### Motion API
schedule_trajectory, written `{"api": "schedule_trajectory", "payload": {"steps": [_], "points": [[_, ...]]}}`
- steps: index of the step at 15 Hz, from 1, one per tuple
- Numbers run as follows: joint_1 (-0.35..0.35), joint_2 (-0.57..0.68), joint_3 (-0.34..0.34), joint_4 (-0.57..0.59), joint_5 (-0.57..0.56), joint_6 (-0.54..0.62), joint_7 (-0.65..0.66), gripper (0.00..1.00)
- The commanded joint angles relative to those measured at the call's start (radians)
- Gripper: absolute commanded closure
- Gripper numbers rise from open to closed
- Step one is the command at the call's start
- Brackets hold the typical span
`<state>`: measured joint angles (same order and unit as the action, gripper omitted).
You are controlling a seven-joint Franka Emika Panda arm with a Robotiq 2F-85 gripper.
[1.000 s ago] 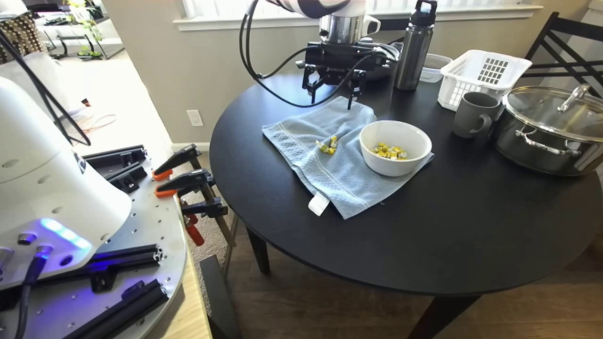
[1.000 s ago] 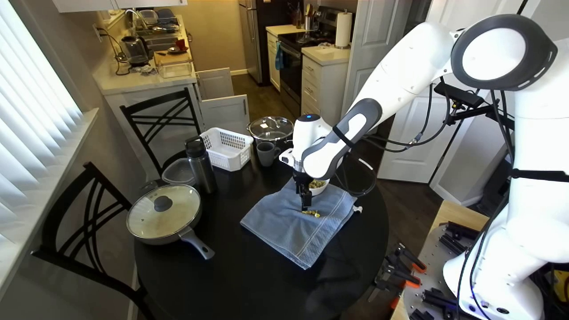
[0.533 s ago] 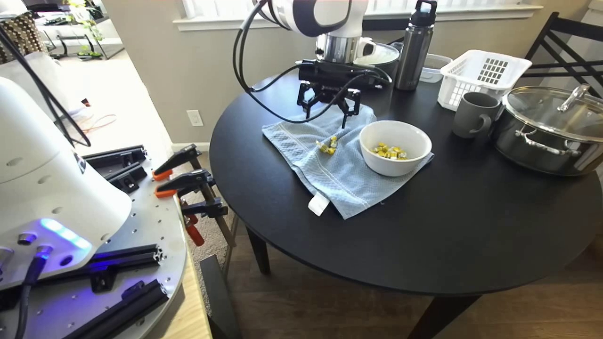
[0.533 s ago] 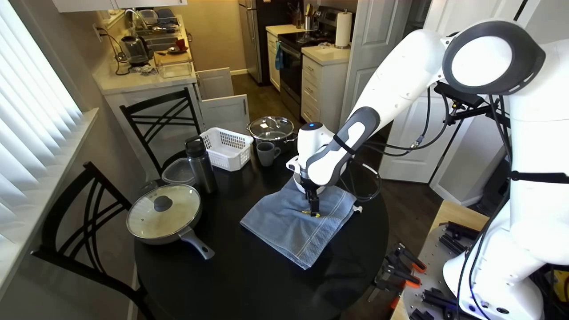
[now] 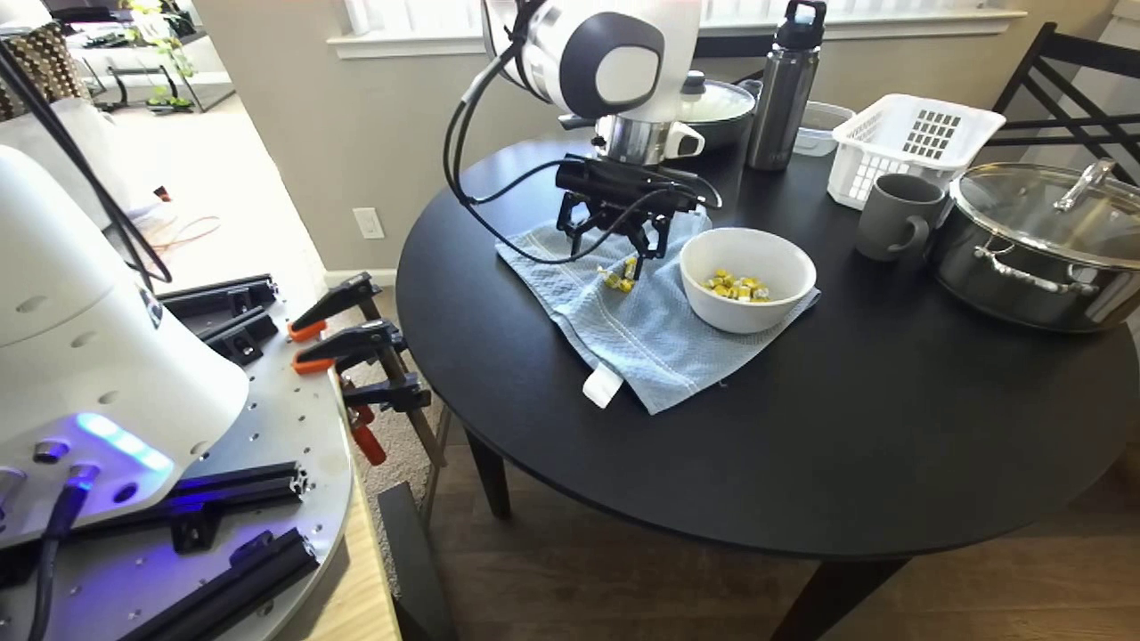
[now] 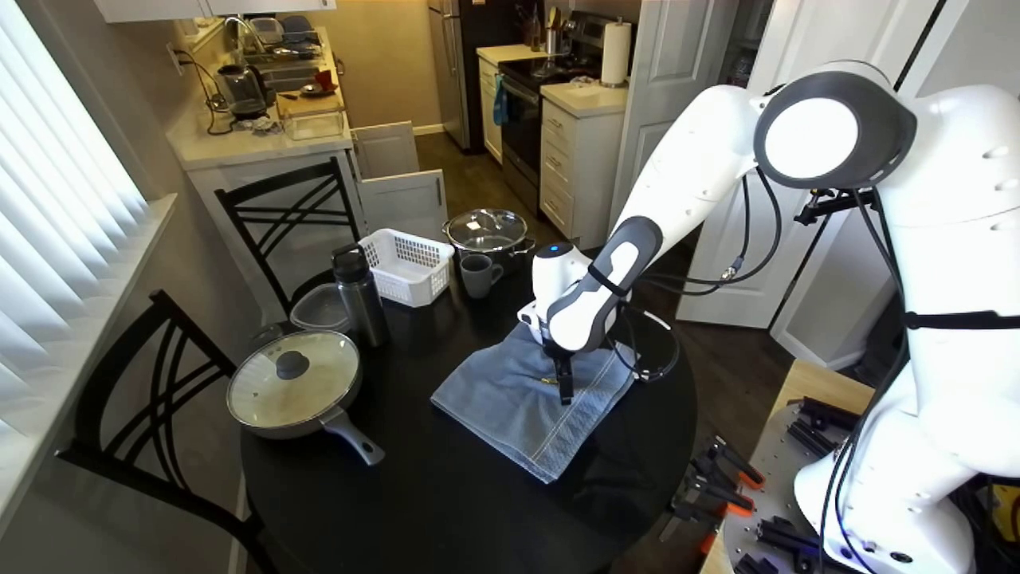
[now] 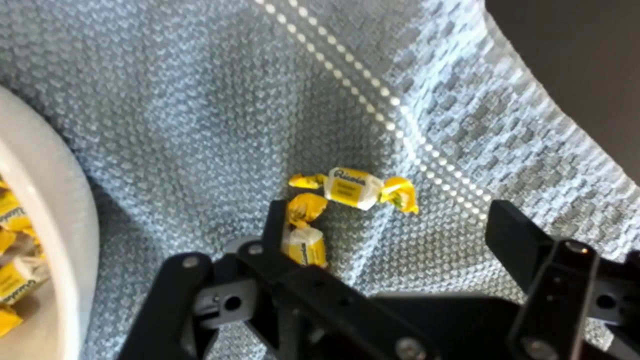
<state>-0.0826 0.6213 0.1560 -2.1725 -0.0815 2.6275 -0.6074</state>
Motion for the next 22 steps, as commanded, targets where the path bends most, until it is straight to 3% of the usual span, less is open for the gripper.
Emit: {"api": "schedule_trajectory", "payload": {"steps": [1, 3, 4, 6, 7, 16, 18, 20, 21, 22], "points": [[0.021, 0.015, -0.027, 0.018, -0.022, -0.006, 0.080, 0.00], [0.023, 0.018, -0.032, 0.022, -0.025, -0.010, 0.102, 0.00], [0.022, 0.019, -0.032, 0.024, -0.025, -0.011, 0.111, 0.05], [0.021, 0.012, -0.037, 0.024, -0.027, -0.015, 0.131, 0.29], [0.020, 0.009, -0.039, 0.025, -0.028, -0.020, 0.137, 0.31], [0.025, -0.005, -0.061, 0.045, -0.041, -0.046, 0.155, 0.91], [0.025, -0.005, -0.060, 0.050, -0.043, -0.057, 0.153, 1.00], [0.029, -0.005, -0.062, 0.054, -0.047, -0.071, 0.155, 1.00], [0.031, -0.007, -0.062, 0.055, -0.048, -0.077, 0.156, 0.73], [0.032, -0.009, -0.062, 0.055, -0.049, -0.083, 0.155, 0.74]]}}
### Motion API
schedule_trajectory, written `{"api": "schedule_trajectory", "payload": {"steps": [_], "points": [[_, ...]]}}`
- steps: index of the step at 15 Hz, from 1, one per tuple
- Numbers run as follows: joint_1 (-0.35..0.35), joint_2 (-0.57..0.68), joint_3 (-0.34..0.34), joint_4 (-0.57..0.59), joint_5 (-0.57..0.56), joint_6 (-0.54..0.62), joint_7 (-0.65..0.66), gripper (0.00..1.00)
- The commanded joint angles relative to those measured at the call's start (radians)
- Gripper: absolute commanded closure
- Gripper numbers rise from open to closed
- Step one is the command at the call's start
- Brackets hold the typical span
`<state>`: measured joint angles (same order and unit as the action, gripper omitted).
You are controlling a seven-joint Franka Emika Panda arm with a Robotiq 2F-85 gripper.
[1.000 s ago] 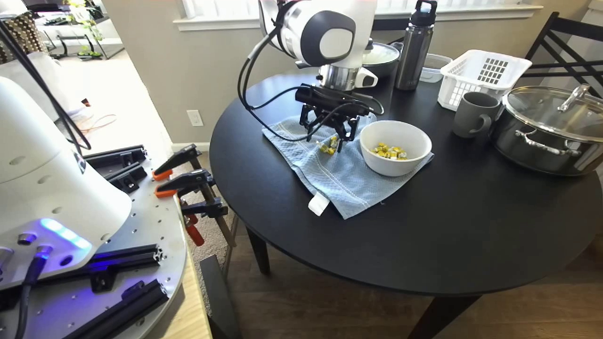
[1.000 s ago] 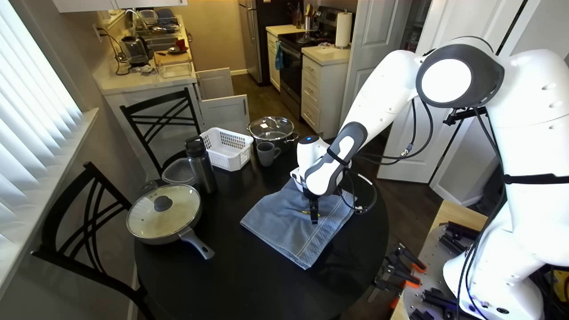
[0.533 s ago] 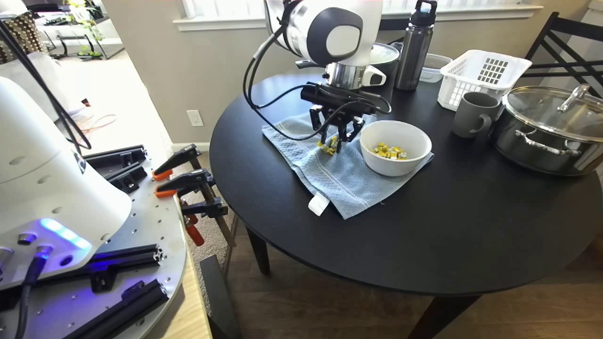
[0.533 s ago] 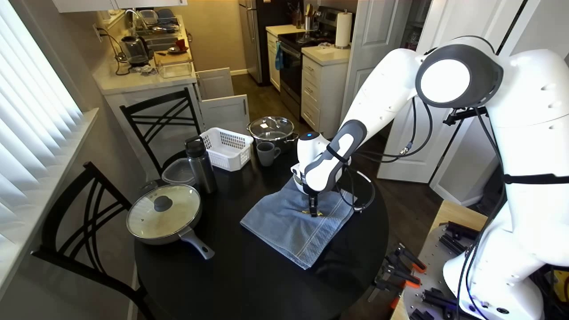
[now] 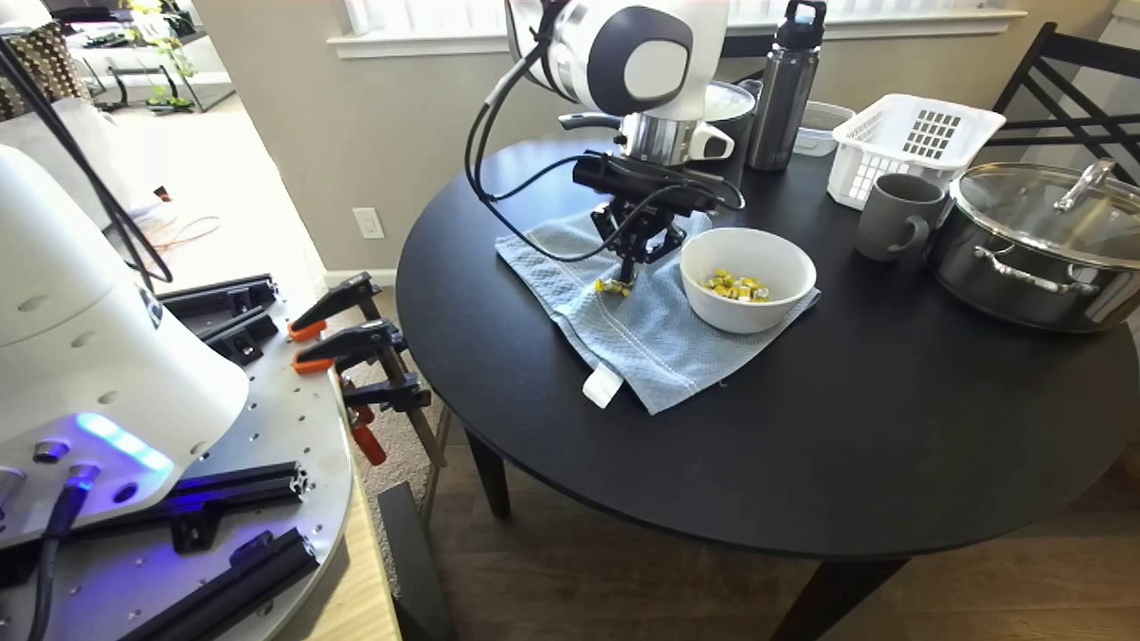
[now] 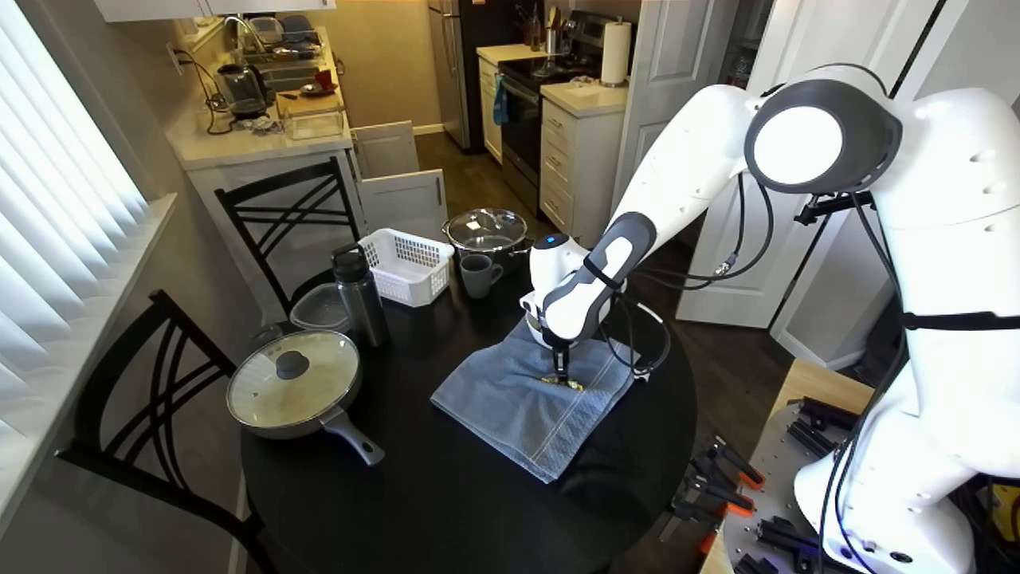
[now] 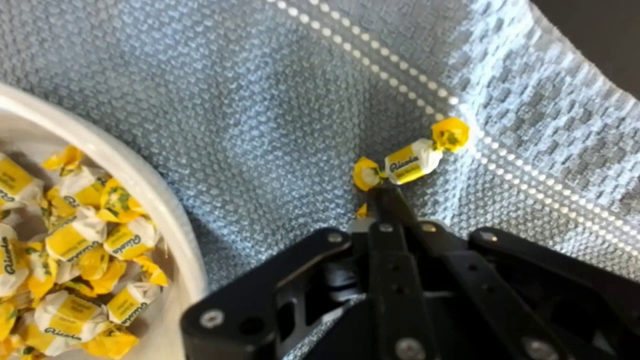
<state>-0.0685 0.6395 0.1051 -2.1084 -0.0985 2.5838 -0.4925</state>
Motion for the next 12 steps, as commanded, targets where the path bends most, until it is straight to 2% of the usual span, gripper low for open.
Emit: {"api": "schedule_trajectory", "payload": {"steps": [1, 12], "points": [[0.021, -0.028, -0.012, -0.008, -0.034, -0.044, 0.042, 0.71], [0.048, -0.057, -0.048, -0.012, -0.023, -0.205, 0.190, 0.04]]}}
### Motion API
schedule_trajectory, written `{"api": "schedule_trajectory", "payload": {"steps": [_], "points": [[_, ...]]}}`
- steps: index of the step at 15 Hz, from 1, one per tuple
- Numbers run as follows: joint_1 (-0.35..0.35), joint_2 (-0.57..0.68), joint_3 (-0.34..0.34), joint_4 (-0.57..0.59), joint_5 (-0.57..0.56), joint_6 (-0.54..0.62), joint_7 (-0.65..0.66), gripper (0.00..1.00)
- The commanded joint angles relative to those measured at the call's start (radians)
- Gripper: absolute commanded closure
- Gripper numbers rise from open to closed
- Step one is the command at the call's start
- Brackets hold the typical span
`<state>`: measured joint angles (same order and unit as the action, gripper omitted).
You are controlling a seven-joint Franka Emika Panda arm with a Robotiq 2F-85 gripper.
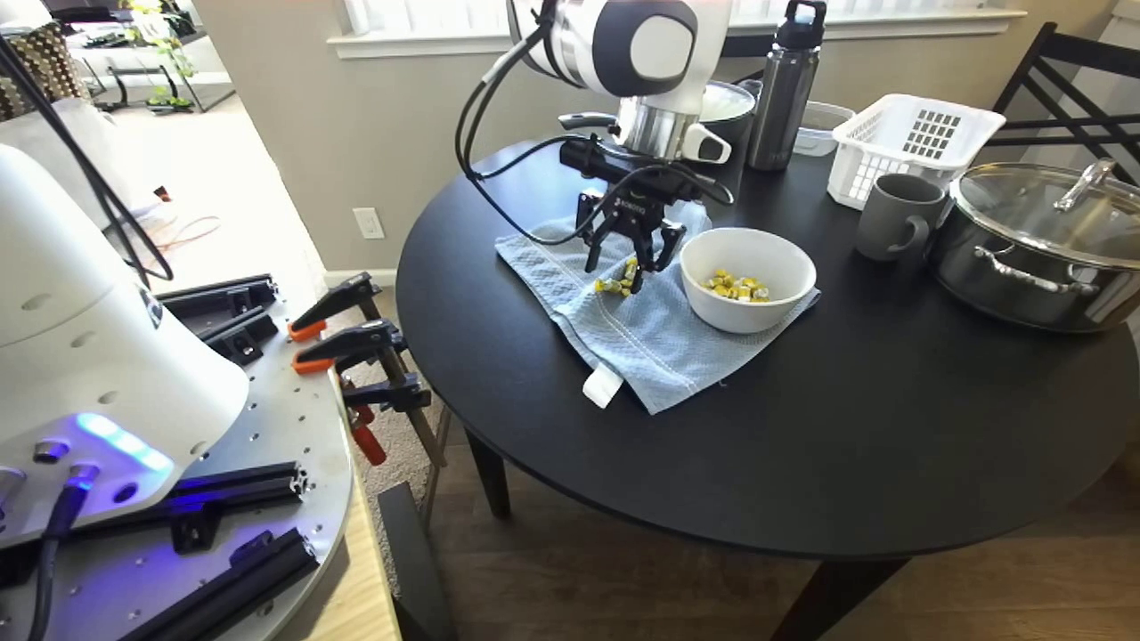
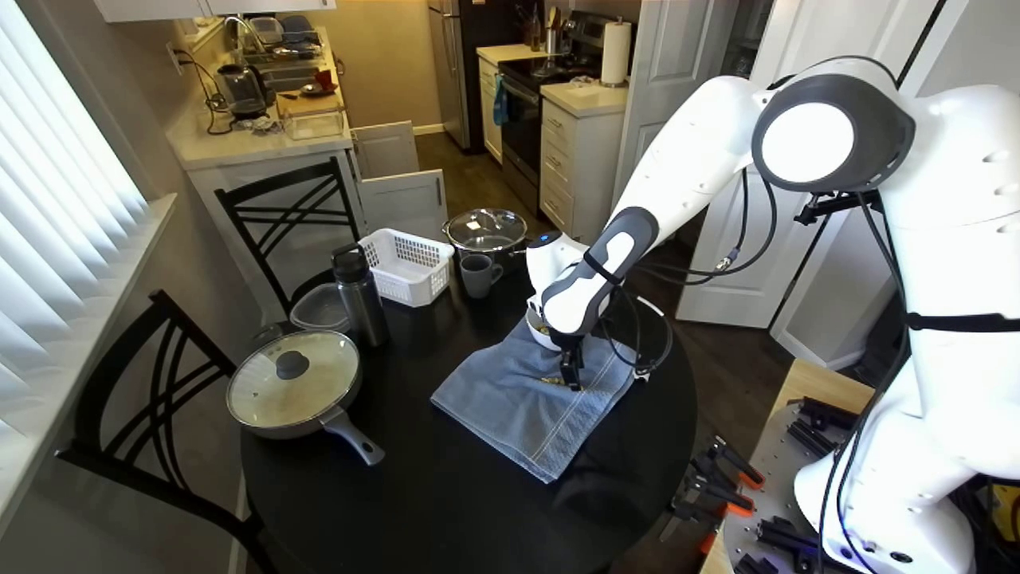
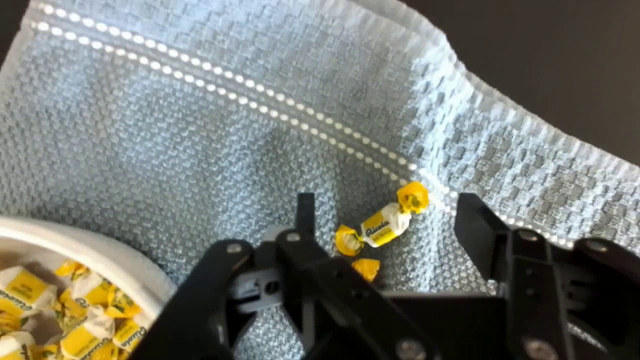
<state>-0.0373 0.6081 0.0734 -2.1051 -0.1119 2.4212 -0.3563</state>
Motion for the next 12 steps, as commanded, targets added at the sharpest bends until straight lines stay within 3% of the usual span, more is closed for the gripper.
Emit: {"api": "schedule_trajectory", "payload": {"steps": [1, 2, 3, 5, 12], "points": [[0.017, -0.024, -0.018, -0.016, -0.008, -0.044, 0.063, 0.01], [0.016, -0.020, -0.018, -0.015, -0.007, -0.049, 0.067, 0.00], [0.018, -0.017, -0.019, -0.013, -0.013, -0.053, 0.066, 0.33], [0.014, -0.015, -0.014, -0.016, -0.010, -0.047, 0.057, 0.30], [0.015, -0.014, 0.002, -0.039, -0.023, 0.049, 0.026, 0.77]]}}
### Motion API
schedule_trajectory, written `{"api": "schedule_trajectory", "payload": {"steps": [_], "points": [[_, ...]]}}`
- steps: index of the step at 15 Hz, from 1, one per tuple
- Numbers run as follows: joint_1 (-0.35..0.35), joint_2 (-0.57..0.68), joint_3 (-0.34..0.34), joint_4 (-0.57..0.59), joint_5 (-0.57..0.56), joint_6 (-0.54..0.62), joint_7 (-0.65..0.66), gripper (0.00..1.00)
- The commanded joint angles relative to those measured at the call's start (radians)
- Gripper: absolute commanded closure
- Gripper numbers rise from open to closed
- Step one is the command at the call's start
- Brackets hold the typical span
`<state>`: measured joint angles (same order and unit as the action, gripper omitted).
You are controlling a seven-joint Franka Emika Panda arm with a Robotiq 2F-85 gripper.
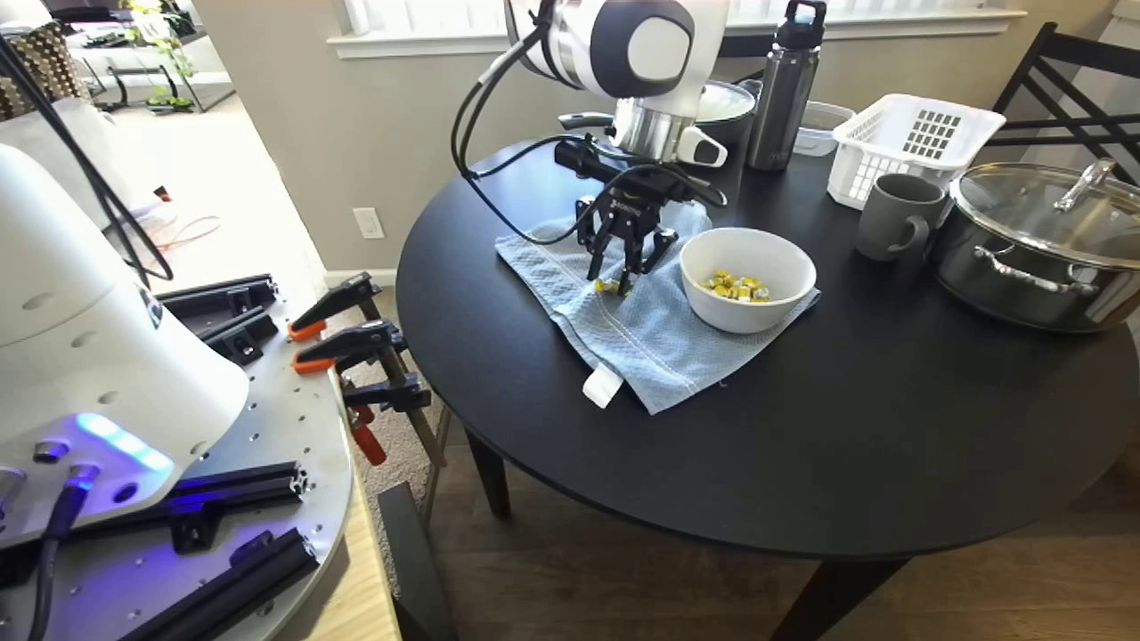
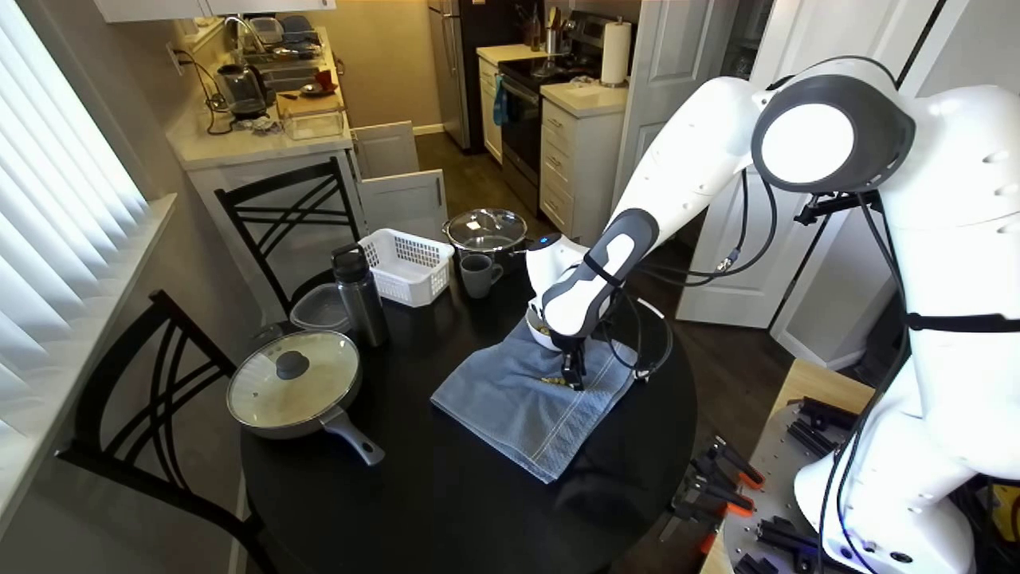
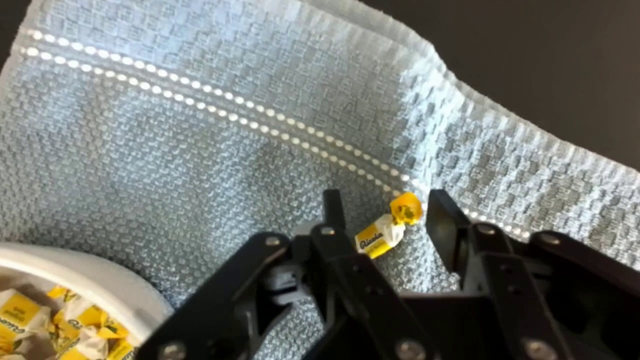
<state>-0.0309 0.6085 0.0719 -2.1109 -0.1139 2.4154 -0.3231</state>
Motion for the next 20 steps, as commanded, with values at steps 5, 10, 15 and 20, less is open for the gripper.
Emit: {"api": "schedule_trajectory", "payload": {"steps": [5, 10, 15, 20], "points": [[0.017, -0.004, 0.019, -0.047, -0.031, 0.107, -0.016, 1.00], [0.019, 0.005, 0.030, -0.051, -0.028, 0.115, -0.016, 1.00], [0.021, -0.037, 0.022, -0.073, -0.037, 0.142, -0.008, 1.00], [0.025, -0.073, 0.002, -0.081, -0.057, 0.147, 0.002, 0.64]]}}
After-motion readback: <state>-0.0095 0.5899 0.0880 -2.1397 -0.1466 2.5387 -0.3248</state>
